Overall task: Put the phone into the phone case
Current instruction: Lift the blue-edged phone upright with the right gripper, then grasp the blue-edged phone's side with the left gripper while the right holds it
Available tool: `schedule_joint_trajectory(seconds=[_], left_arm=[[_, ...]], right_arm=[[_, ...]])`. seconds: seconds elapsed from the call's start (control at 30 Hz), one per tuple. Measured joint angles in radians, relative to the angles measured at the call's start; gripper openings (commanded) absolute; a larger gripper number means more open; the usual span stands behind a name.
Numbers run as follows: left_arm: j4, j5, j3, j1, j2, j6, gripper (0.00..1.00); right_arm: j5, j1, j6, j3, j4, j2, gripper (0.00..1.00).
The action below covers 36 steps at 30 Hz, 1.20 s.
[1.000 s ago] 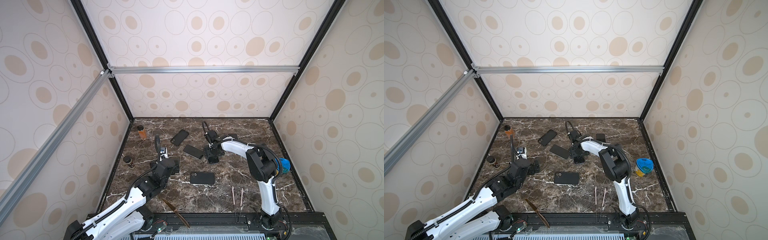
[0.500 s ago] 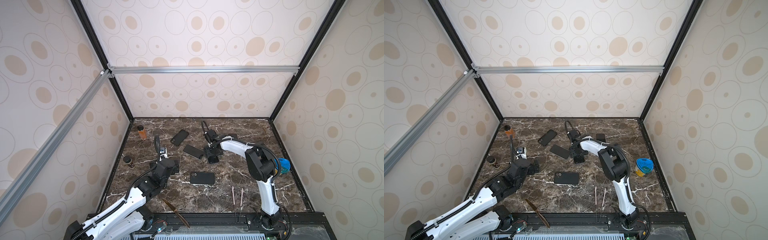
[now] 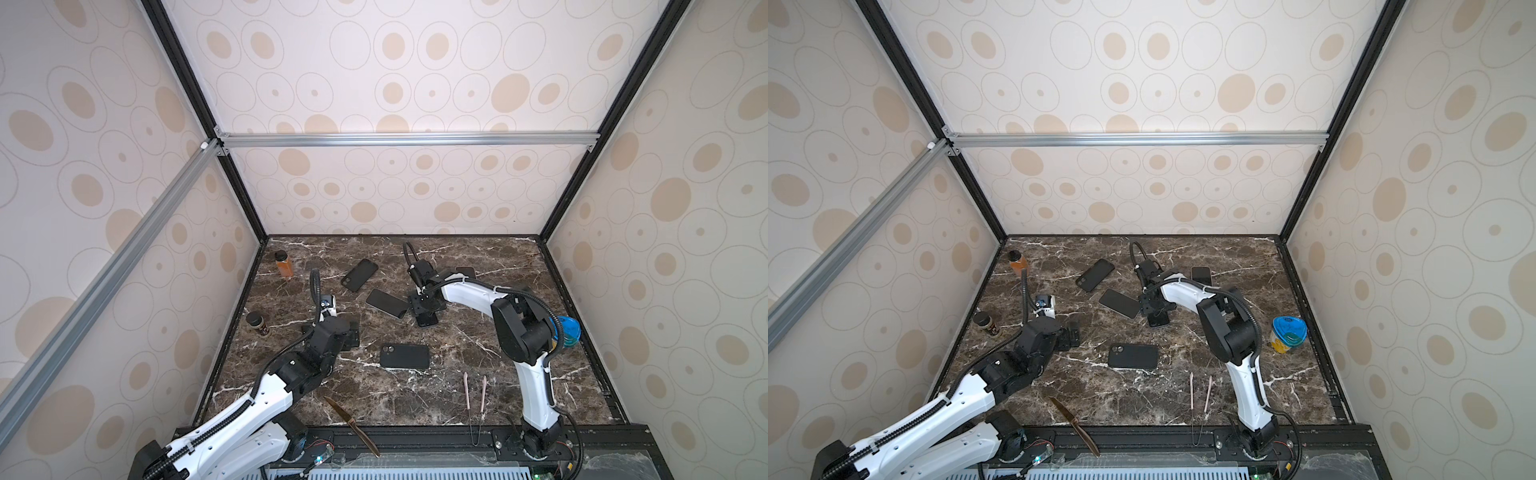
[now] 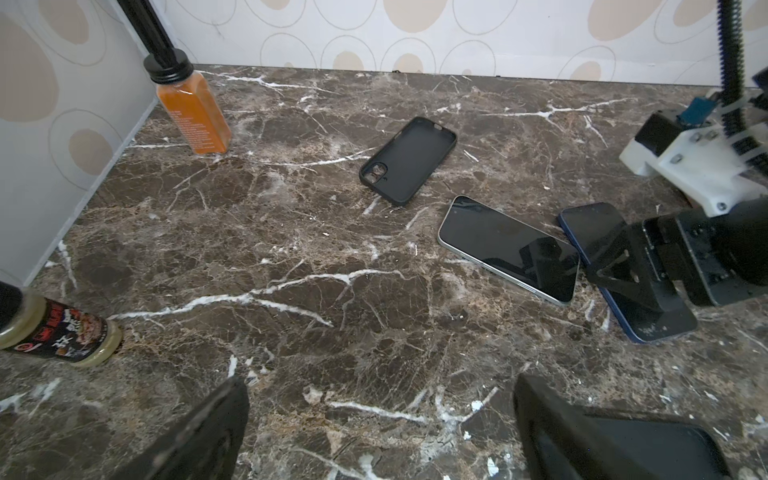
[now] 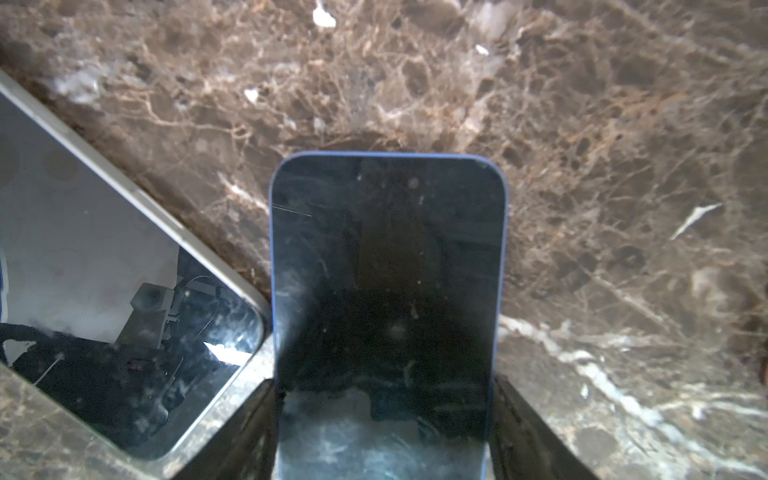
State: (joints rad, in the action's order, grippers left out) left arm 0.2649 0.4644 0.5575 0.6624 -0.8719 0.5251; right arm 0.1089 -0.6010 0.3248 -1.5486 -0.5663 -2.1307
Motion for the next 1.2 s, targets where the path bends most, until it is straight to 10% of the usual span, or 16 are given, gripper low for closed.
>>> schedule_joint_trajectory(seconds=[0.5,1.2], left_arm=[[0.013,-0.143,0.052,-0.005,-0.095,-0.005,1.00],[-0.043,-0.462,0.120,-0.051,-0.138,-0.007,1.00]], right_arm=[[-0.032,0.000,-0.074,0.077,-0.020,0.089,0.03],[-0.173,-0.008,-0.217,0.359,0.104,0.505,0.03]])
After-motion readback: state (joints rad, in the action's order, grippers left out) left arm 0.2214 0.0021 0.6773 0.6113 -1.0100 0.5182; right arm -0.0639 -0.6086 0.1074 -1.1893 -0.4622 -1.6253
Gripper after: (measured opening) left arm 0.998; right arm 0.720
